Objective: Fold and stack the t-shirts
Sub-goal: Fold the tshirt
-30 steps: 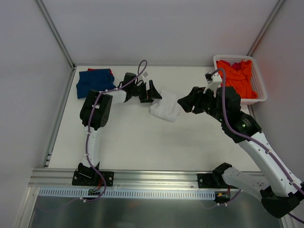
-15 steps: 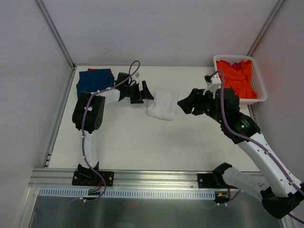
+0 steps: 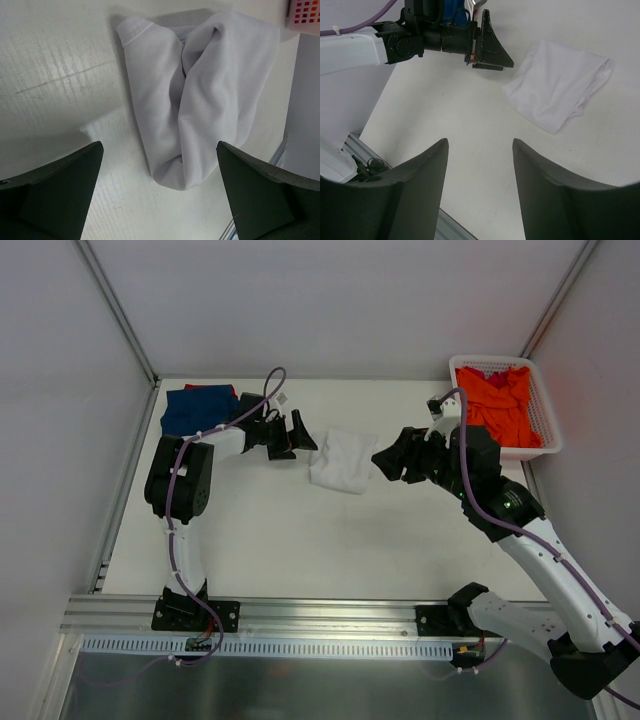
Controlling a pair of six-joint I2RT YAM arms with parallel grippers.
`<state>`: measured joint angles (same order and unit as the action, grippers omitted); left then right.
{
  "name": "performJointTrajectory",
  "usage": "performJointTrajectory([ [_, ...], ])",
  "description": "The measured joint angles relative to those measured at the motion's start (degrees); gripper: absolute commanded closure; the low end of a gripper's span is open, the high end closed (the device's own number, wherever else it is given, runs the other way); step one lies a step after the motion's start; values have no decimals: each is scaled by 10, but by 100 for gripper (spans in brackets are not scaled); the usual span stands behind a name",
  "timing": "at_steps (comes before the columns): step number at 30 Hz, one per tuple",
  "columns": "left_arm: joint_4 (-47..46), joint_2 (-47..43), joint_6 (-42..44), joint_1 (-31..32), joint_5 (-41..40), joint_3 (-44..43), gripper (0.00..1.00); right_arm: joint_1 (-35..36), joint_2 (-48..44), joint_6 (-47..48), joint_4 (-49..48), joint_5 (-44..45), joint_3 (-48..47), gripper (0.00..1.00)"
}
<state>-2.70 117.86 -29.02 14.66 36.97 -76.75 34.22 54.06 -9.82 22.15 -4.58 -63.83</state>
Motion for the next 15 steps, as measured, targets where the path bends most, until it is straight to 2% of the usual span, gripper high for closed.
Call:
performJointTrajectory([
  [15,1,5,1,0,-4,10,1,0,-3,0,0,-7,0,42],
])
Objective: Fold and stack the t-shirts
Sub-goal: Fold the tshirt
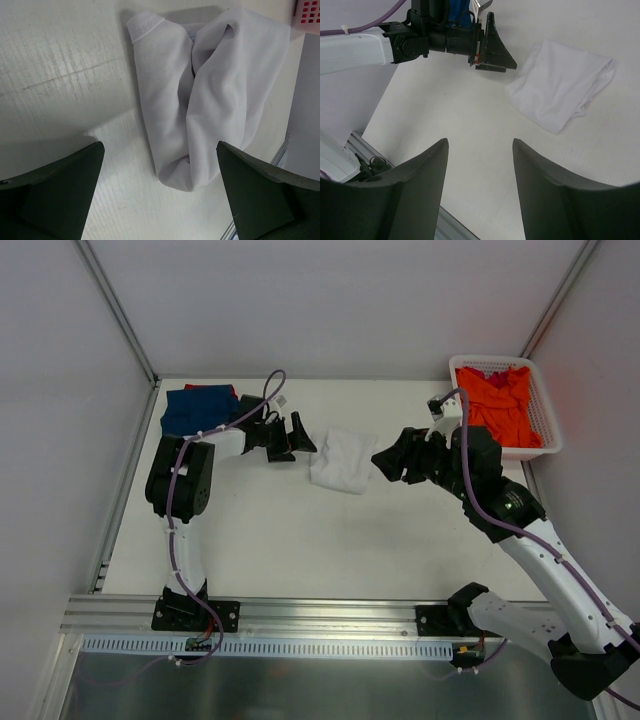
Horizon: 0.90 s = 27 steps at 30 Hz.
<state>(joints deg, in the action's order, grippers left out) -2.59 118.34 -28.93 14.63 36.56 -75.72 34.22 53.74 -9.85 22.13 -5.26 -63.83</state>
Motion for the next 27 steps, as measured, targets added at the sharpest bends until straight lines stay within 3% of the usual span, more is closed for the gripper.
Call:
performJointTrajectory([
  [15,-18,77,-15,18,52,-92,1,-1,-10,-2,0,0,0,42],
  [27,-32,81,-16,62,59,-88,2,-5,-10,-2,0,0,1,42],
])
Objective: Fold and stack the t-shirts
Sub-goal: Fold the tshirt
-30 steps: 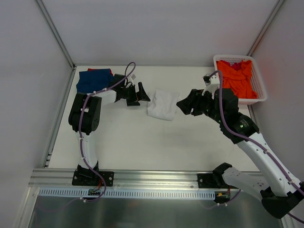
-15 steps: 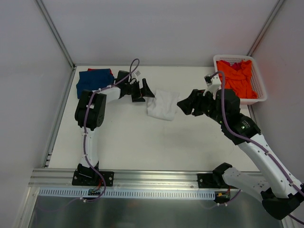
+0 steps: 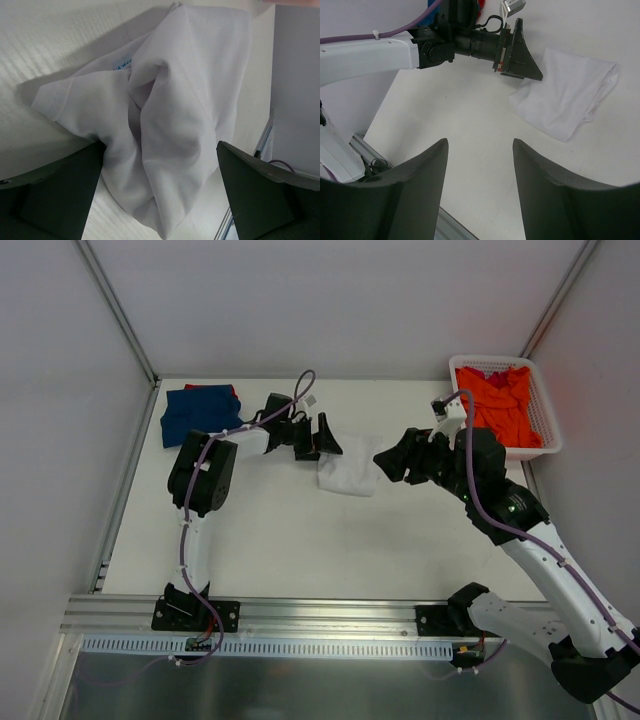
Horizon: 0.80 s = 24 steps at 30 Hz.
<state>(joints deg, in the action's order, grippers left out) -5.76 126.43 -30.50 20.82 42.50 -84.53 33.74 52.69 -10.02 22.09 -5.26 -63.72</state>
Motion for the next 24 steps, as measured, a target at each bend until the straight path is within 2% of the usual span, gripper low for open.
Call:
performJointTrajectory([
  [2,-3,0,-1,8,1,3,20,0,0,0,0,0,3,42],
  [3,-5,0,-2,12,0,4,37,0,0,0,0,0,4,42],
  [4,-4,0,-3,15,-1,8,68,-1,0,0,0,0,5,42],
  [5,0,0,-2,18,-7,12,76,-1,0,0,0,0,7,42],
  [6,6,3,0,21,-10,19,94,-1,0,0,0,0,7,42],
  [7,10,7,0,23,-10,22,99,-1,0,0,0,0,7,42],
  [19,16,13,-4,25,0,26,100,-4,-9,0,0,0,9,42],
  [24,64,13,12,24,-19,-4,100,-7,-10,0,-5,3,25,42],
])
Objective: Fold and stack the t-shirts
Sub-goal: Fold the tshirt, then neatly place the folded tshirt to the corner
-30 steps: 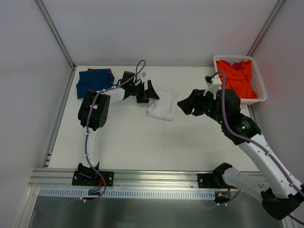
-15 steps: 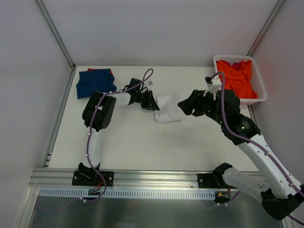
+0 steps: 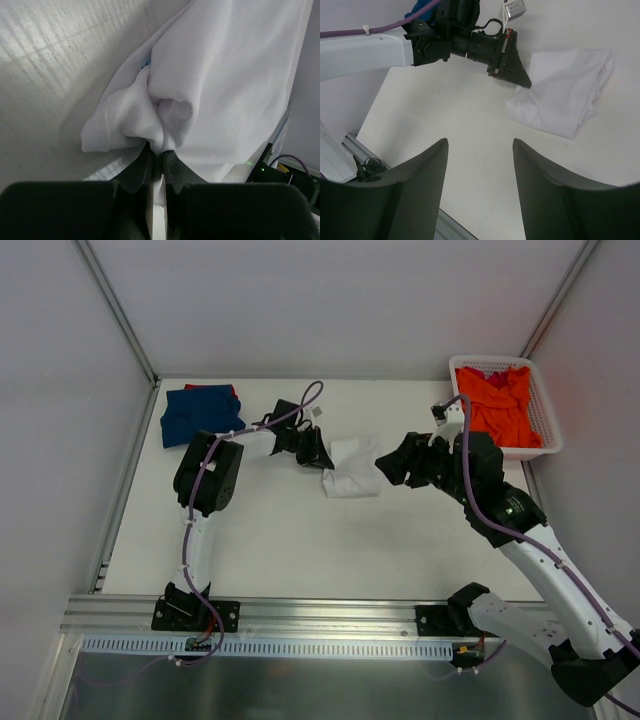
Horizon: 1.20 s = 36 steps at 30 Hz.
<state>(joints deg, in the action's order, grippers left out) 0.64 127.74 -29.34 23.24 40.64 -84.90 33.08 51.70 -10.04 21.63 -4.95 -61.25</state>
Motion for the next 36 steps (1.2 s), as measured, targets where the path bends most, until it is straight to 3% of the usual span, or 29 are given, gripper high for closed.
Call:
performJointTrajectory([
  [36,293,-10,179,-160,-144,-353,100,-18,-20,4,-3,13,70,42],
])
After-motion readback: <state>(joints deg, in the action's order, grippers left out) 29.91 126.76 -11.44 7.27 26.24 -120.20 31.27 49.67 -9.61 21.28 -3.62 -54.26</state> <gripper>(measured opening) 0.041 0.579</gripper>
